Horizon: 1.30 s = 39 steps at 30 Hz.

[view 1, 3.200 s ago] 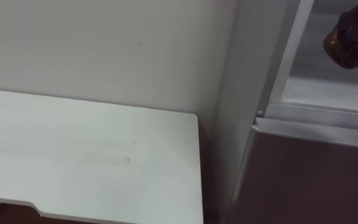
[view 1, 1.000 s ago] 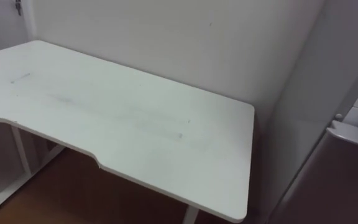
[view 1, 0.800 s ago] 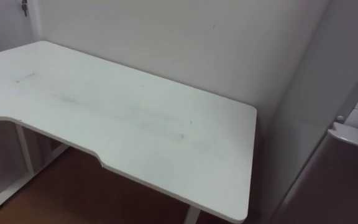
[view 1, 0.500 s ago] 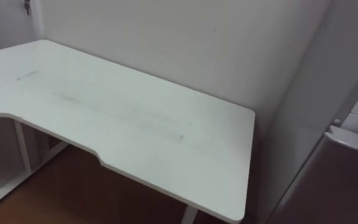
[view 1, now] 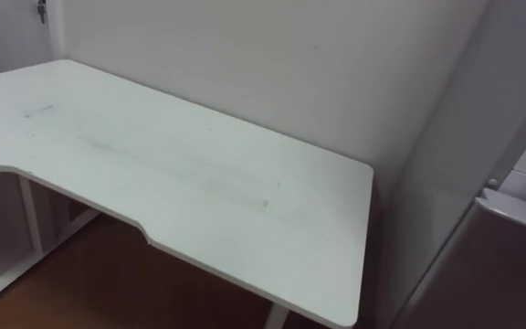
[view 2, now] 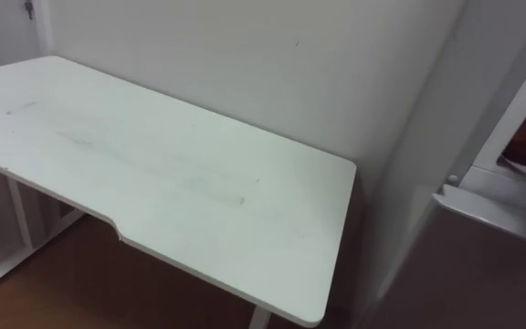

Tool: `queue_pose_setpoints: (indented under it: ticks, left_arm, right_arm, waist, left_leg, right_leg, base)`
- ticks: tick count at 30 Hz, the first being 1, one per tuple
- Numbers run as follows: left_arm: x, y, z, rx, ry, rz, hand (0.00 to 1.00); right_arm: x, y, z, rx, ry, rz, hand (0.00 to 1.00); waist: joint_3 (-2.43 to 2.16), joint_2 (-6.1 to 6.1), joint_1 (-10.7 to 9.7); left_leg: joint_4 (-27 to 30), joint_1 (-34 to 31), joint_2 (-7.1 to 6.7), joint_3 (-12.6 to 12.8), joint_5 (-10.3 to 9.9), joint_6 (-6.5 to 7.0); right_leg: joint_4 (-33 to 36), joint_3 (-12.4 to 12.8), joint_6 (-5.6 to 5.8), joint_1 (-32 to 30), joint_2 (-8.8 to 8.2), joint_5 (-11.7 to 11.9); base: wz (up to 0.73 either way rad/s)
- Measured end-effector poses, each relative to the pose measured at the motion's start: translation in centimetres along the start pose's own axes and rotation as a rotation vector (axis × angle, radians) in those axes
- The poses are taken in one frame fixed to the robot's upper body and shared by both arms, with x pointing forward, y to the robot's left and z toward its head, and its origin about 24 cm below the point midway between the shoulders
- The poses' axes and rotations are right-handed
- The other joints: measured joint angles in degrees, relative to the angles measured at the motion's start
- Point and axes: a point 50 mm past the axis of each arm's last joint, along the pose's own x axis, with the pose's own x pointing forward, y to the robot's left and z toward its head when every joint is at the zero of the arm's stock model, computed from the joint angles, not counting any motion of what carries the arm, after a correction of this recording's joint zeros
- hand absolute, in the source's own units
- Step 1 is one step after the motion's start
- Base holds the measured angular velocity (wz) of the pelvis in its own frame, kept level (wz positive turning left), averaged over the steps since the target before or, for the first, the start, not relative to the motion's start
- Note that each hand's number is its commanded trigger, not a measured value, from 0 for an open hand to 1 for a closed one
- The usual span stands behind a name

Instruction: Put the bottle in the upper fridge

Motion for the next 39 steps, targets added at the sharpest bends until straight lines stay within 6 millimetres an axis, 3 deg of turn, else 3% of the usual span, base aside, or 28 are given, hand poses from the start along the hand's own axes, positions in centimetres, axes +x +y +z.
queue_pose_setpoints:
  ticks: [3,14,19,20,25,29,36,39]
  left_arm:
    - [0.0,0.0,-0.1,0.001,0.002,0.0,0.0]
    - [-0.1,0.0,-0.3,0.006,0.006,0.001,0.0]
    - [-0.1,-0.1,-0.4,0.003,0.01,-0.001,0.0]
    - [-0.1,-0.1,-0.4,0.002,0.011,-0.002,0.0]
    - [-0.3,-0.6,-0.5,-0.008,0.014,-0.009,0.0]
    - [-0.4,-0.8,-0.6,-0.016,0.018,-0.009,0.0]
    - [-0.7,-1.9,-0.8,-0.037,0.027,-0.032,0.0]
    - [-0.8,-2.3,-0.9,-0.044,0.031,-0.043,0.0]
  right_arm:
    - [0.0,0.0,-0.1,-0.035,-0.009,0.014,0.0]
    - [0.0,0.2,-0.1,-0.06,-0.014,0.053,0.0]
    - [-0.3,0.5,-0.1,-0.055,-0.025,0.082,0.0]
    - [-0.4,0.6,-0.2,-0.057,-0.03,0.09,0.0]
    - [-1.5,2.2,0.4,-0.045,-0.083,0.189,0.0]
    - [-2.3,2.9,0.6,-0.028,-0.111,0.241,0.0]
    - [-3.7,2.7,2.9,0.064,-0.221,0.251,0.0]
    - [-4.6,2.7,2.3,0.059,-0.233,0.276,0.0]
  waist:
    - [0.3,0.47,-0.2]
    - [0.11,1.12,-0.4]
    - [-0.34,1.49,-1.3]
    - [-0.26,1.61,-1.5]
    - [-1.1,2.81,-2.7]
    - [-1.33,3.18,-3.8]
    - [-0.8,4.0,-5.4]
    - [-0.68,3.83,-6.2]
  left_leg:
    - [0.1,0.9,0.01,0.0,-0.3,-0.05]
    - [0.0,1.9,-0.06,0.0,-0.4,-0.07]
    - [-0.2,2.2,-0.1,0.1,-0.4,-0.06]
    - [-0.4,2.6,-0.1,0.3,-0.4,-0.05]
    - [-2.2,4.6,-0.17,1.7,-0.3,-0.06]
    - [-4.6,6.6,-0.37,2.5,0.4,-0.19]
    - [-7.1,9.1,-0.44,4.1,0.7,-0.34]
    - [-7.8,9.9,-0.7,4.2,0.7,-0.33]
  right_leg:
    - [-0.1,0.0,0.07,1.0,0.02,0.0]
    - [-0.1,0.1,0.14,1.9,-0.03,-0.3]
    - [0.0,0.1,0.15,2.8,-0.02,-0.2]
    - [-0.1,0.2,0.16,3.0,-0.07,-0.2]
    - [-0.1,1.6,0.34,3.1,-0.6,-0.5]
    - [-0.1,1.8,0.3,4.2,-1.04,-0.5]
    - [-0.3,3.0,0.44,5.1,-1.24,-0.9]
    - [-0.8,3.1,0.68,5.9,-1.34,-1.2]
  base:
    - [0.0]
    - [0.0]
    - [0.0]
    - [-0.05]
    - [-0.13]
    - [-0.09]
    - [-0.09]
    - [0.0]
